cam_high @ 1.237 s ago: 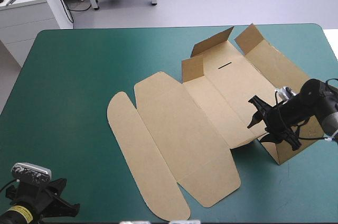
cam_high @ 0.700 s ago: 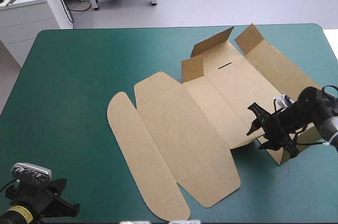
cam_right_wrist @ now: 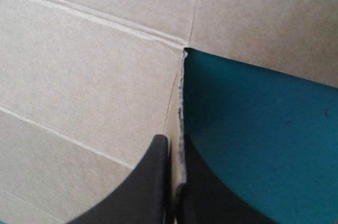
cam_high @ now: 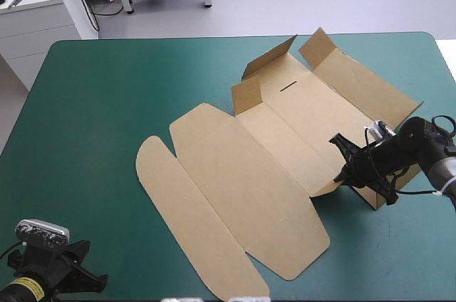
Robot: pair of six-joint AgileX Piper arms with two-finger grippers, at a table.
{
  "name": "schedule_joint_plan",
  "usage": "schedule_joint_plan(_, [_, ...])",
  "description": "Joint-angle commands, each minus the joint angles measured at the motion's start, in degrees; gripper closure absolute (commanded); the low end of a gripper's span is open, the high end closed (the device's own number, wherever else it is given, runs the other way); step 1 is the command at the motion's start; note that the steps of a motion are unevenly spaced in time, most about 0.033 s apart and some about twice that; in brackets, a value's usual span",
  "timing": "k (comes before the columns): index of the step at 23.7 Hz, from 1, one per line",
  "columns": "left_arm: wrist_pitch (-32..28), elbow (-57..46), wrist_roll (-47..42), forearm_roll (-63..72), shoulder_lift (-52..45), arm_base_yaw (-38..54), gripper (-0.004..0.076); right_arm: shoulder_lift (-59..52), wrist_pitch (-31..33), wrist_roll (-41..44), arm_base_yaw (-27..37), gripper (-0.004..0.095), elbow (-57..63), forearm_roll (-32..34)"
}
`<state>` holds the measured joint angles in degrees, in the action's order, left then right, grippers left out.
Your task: Fold the box
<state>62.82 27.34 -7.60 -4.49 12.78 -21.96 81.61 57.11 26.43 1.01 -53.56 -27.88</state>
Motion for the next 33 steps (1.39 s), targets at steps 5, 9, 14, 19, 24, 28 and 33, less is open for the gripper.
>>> schedule_joint_plan(5, [-3.3, 1.5, -0.4, 0.0, 0.9, -0.1, 0.0734, -1.4, 0.0, -6.8, -0.2, 0.0922, -1.7, 1.7])
schedule_joint_plan(9, [-3.3, 1.5, -0.4, 0.0, 0.9, -0.1, 0.0734, -1.4, 0.0, -9.7, -0.2, 0.0922, -4.1, 7.0])
schedule_joint_plan(14, [-3.3, 1.5, -0.4, 0.0, 0.9, -0.1, 0.0734, 1.6, 2.9, -21.6, -0.2, 0.092, -12.3, 11.3])
schedule_joint_plan(19, [-3.3, 1.5, -0.4, 0.0, 0.9, -0.1, 0.0734, 9.4, 5.6, -34.1, -0.2, 0.092, -23.5, 11.5])
schedule_joint_plan(24, [-3.3, 1.5, -0.4, 0.0, 0.9, -0.1, 0.0734, 21.9, 10.0, -50.0, -4.0, 0.0912, -42.1, 17.9])
schedule_joint_plan(28, [-3.3, 1.5, -0.4, 0.0, 0.9, -0.1, 0.0734, 29.9, 10.1, -61.5, -12.4, 0.0913, -56.2, 22.2])
schedule_joint_plan(33, [-3.3, 1.5, -0.4, 0.0, 0.9, -0.1, 0.0734, 35.9, 6.2, -71.7, -21.0, 0.0913, -66.9, 21.4])
